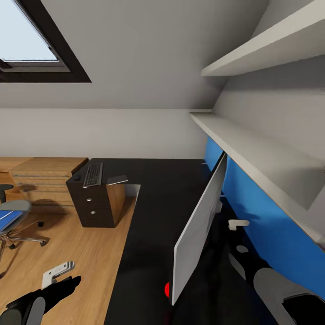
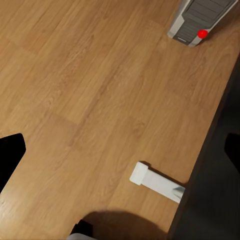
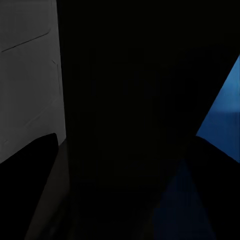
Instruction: In the bedroom, organize the workspace by keeping the computer under the desk, ensuring the monitor is on the desk, placing the keyboard on the desk next to the monitor, placing the mouse on the desk next to the keyboard, moving the folder from the swivel chair onto the desk next to the mouse, stacking the notebook on top of the folder with the pen on top of the notebook, and positioning the swivel chair next to the desk.
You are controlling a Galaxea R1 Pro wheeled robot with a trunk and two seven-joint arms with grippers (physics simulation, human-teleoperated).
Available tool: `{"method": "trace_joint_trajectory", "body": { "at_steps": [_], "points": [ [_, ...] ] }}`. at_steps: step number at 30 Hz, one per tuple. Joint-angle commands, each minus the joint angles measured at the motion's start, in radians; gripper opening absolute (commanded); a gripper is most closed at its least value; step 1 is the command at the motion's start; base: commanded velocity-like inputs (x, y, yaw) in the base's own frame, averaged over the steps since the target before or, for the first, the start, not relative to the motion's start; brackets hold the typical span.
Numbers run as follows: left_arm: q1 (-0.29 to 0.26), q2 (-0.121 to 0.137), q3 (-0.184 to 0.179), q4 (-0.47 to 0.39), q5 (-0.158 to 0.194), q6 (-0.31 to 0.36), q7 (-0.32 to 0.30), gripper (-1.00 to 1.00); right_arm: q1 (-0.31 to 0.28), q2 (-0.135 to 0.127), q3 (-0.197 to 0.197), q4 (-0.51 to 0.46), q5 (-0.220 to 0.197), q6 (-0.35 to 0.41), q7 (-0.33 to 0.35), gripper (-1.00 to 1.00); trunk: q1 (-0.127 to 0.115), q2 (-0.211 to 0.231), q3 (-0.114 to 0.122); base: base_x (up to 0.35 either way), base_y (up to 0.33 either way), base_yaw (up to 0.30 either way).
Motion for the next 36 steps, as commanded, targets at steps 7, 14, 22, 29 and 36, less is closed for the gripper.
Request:
{"method": "trace_joint_trajectory", "body": {
  "at_steps": [7, 14, 22, 29, 36],
  "points": [
    [-0.001, 0.0, 0.001, -0.001, 0.011, 0.004, 0.009, 1.0, -0.001, -0.002, 0.032, 0.002, -0.018, -0.007, -0.007, -1.0, 0.001, -0.002, -0.002, 0.0, -0.018, 0.0],
    [-0.001, 0.001, 0.002, -0.001, 0.011, 0.004, 0.01, 1.0, -0.001, -0.002, 0.032, 0.002, -0.018, -0.007, -0.007, -1.0, 0.001, -0.002, -0.002, 0.0, -0.121, 0.0],
    [-0.001, 0.001, 0.004, -0.001, 0.011, 0.004, 0.01, 1.0, -0.001, -0.002, 0.032, 0.002, -0.017, -0.007, -0.007, -1.0, 0.001, -0.002, -0.002, 0.0, -0.028, 0.0],
    [-0.001, 0.001, 0.005, -0.001, 0.011, 0.004, 0.01, 1.0, -0.001, -0.002, 0.032, 0.001, -0.017, -0.007, -0.007, -1.0, 0.001, -0.002, -0.002, 0.0, -0.124, 0.0],
    [-0.001, 0.001, 0.005, -0.001, 0.011, 0.004, 0.01, 1.0, -0.001, -0.002, 0.032, 0.001, -0.017, -0.007, -0.007, -1.0, 0.001, -0.002, -0.002, 0.0, -0.006, 0.0]
  ]
}}
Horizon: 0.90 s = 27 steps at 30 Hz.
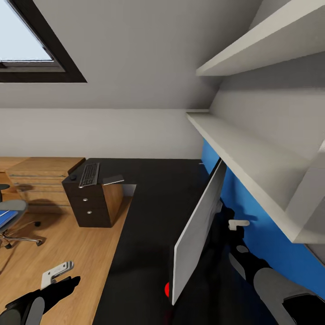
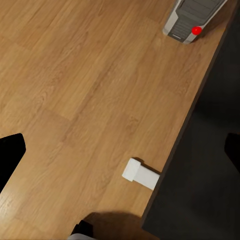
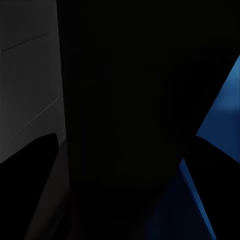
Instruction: In the bedroom, organize the workspace by keeping the computer under the desk, ensuring the monitor is on the desk, placing the keyboard on the desk next to the monitor, placing the mouse on the desk next to the keyboard, moving the folder from the swivel chair onto the desk next to the mouse, stacking the notebook on top of the folder with the pen on top of the notebook, and positioning the swivel chair next to the desk.
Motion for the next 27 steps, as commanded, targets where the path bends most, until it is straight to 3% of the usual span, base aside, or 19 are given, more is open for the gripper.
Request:
{"method": "trace_joint_trajectory", "body": {
  "at_steps": [1, 4, 5, 27],
  "points": [
    [-0.001, 0.0, 0.001, -0.001, 0.011, 0.004, 0.009, 1.0, -0.001, -0.001, 0.033, 0.001, -0.016, -0.006, -0.007, -1.0, 0.001, -0.002, -0.002, 0.0, -0.001, 0.0],
    [-0.001, 0.0, 0.001, -0.001, 0.011, 0.004, 0.009, 1.0, -0.001, -0.001, 0.033, 0.001, -0.016, -0.006, -0.007, -1.0, 0.001, -0.002, -0.002, 0.0, 0.0, 0.0],
    [-0.001, 0.0, 0.001, -0.001, 0.011, 0.004, 0.008, 1.0, -0.001, -0.001, 0.033, 0.001, -0.016, -0.006, -0.007, 1.0, 0.001, -0.002, -0.002, 0.0, 0.0, 0.0],
    [-0.001, 0.0, 0.001, -0.001, 0.011, 0.004, 0.008, 1.0, -0.001, -0.001, 0.033, 0.001, -0.016, -0.006, -0.007, 1.0, 0.001, -0.002, -0.002, -0.004, 0.0, 0.0]
  ]
}}
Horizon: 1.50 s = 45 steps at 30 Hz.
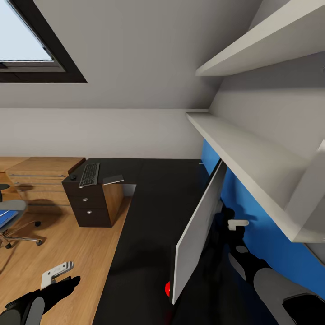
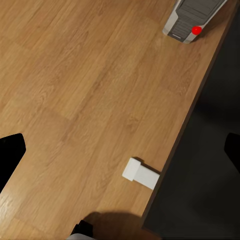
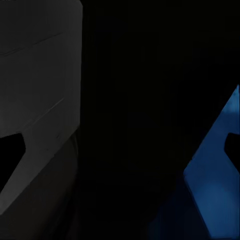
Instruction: In the bedroom, organize the workspace by keeping the computer under the desk, ensuring the monitor is on the desk, placing the keyboard on the desk next to the monitor, placing the mouse on the desk next to the keyboard, moving the folder from the swivel chair onto the desk next to the mouse, stacking the notebook on top of the folder with the pen on top of the notebook, and positioning the swivel chair next to the desk.
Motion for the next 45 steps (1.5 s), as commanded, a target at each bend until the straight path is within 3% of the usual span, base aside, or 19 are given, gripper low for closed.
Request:
{"method": "trace_joint_trajectory", "body": {
  "at_steps": [1, 22, 28, 33, 35, 38, 42, 45],
  "points": [
    [-0.001, 0.0, 0.0, -0.001, 0.011, 0.004, 0.008, 1.0, -0.001, -0.001, 0.009, 0.0, -0.009, -0.003, -0.004, 1.0, 0.0, -0.002, -0.002, -0.113, 0.0, 0.0],
    [-0.001, 0.0, 0.0, -0.001, 0.011, 0.005, 0.008, 1.0, -0.001, -0.001, 0.009, -0.008, -0.012, 0.001, 0.005, 1.0, 0.0, -0.002, -0.002, -0.309, 0.0, 0.0],
    [-0.001, 0.0, -0.004, 0.0, 0.01, 0.004, 0.01, 1.0, 0.001, 0.003, 0.009, -0.073, -0.017, 0.055, 0.005, 1.0, 0.0, -0.002, -0.002, -0.325, 0.0, 0.0],
    [-0.001, -0.001, -0.007, 0.002, 0.008, 0.002, 0.012, 1.0, 0.041, 0.003, 0.006, -0.275, -0.022, 0.179, 0.001, 1.0, 0.0, -0.002, -0.002, -0.187, 0.0, 0.0],
    [-0.001, -0.001, -0.008, 0.003, 0.007, 0.002, 0.012, 1.0, 0.121, 0.003, 0.005, -0.445, -0.025, 0.283, -0.011, 1.0, 0.0, -0.002, -0.002, -0.056, 0.0, 0.0],
    [-0.001, -0.002, -0.009, 0.003, 0.006, 0.001, 0.012, 1.0, 0.186, 0.004, 0.004, -0.575, -0.026, 0.353, -0.045, 1.0, 0.0, -0.002, -0.002, -0.029, 0.0, 0.0],
    [-0.001, -0.002, -0.008, 0.003, 0.006, 0.001, 0.012, 1.0, 0.253, 0.008, 0.006, -0.721, -0.029, 0.409, -0.131, 1.0, 0.0, -0.002, -0.002, -0.013, 0.0, 0.0],
    [-0.001, -0.002, -0.009, 0.003, 0.006, 0.0, 0.012, 1.0, 0.319, 0.022, 0.011, -0.844, -0.03, 0.437, -0.248, 1.0, 0.0, -0.002, -0.002, -0.005, 0.0, 0.0]
  ]
}}
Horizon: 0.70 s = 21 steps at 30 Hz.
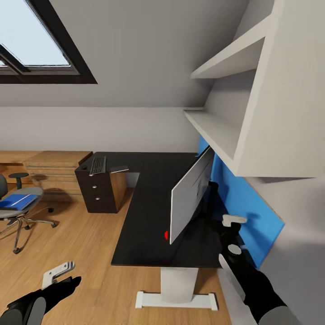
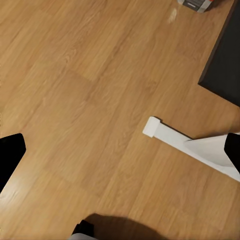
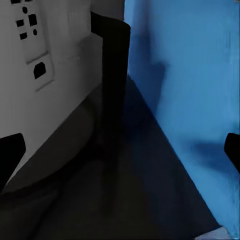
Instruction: In the bedroom, organize the workspace by keeping the computer under the desk, ensuring the monitor is on the desk, placing the keyboard on the desk next to the monitor, placing the mouse on the desk next to the keyboard, moving the folder from the swivel chair onto the desk next to the mouse, stacking the notebook on top of the folder with the pen on top of the notebook, and positioning the swivel chair next to the desk.
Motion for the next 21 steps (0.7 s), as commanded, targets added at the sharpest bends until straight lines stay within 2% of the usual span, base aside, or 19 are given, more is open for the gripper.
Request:
{"method": "trace_joint_trajectory", "body": {
  "at_steps": [1, 2, 6, 8, 12, 21],
  "points": [
    [-0.001, 0.0, 0.0, -0.001, 0.011, 0.004, 0.008, 1.0, 0.012, 0.004, 0.007, -0.022, -0.004, 0.009, -0.025, 1.0, 0.001, -0.002, -0.002, -0.002, 0.0, 0.0],
    [-0.001, 0.0, 0.0, -0.001, 0.011, 0.004, 0.008, 1.0, 0.066, 0.032, 0.04, -0.1, 0.002, 0.016, -0.072, 1.0, 0.001, -0.002, -0.002, -0.119, 0.112, 0.0],
    [-0.001, 0.0, 0.0, -0.001, 0.011, 0.004, 0.007, 1.0, 0.08, 0.041, 0.082, -0.12, 0.005, 0.018, -0.084, 1.0, 0.001, -0.002, -0.002, -0.181, 0.171, 0.0],
    [-0.001, -0.001, -0.001, -0.001, 0.011, 0.004, 0.007, 1.0, 0.085, 0.044, 0.126, -0.128, 0.006, 0.018, -0.09, 1.0, 0.001, -0.002, -0.002, -0.228, 0.217, 0.0],
    [-0.001, -0.001, -0.006, -0.001, 0.011, 0.004, 0.007, 1.0, 0.088, 0.045, 0.151, -0.131, 0.006, 0.017, -0.093, 1.0, 0.001, -0.002, -0.002, -0.238, 0.227, 0.0],
    [-0.001, 0.0, -0.013, -0.001, 0.012, 0.004, 0.007, 1.0, 0.089, 0.046, 0.169, -0.133, 0.007, 0.015, -0.096, 1.0, 0.001, -0.002, -0.002, -0.233, 0.235, 0.0]
  ]
}}
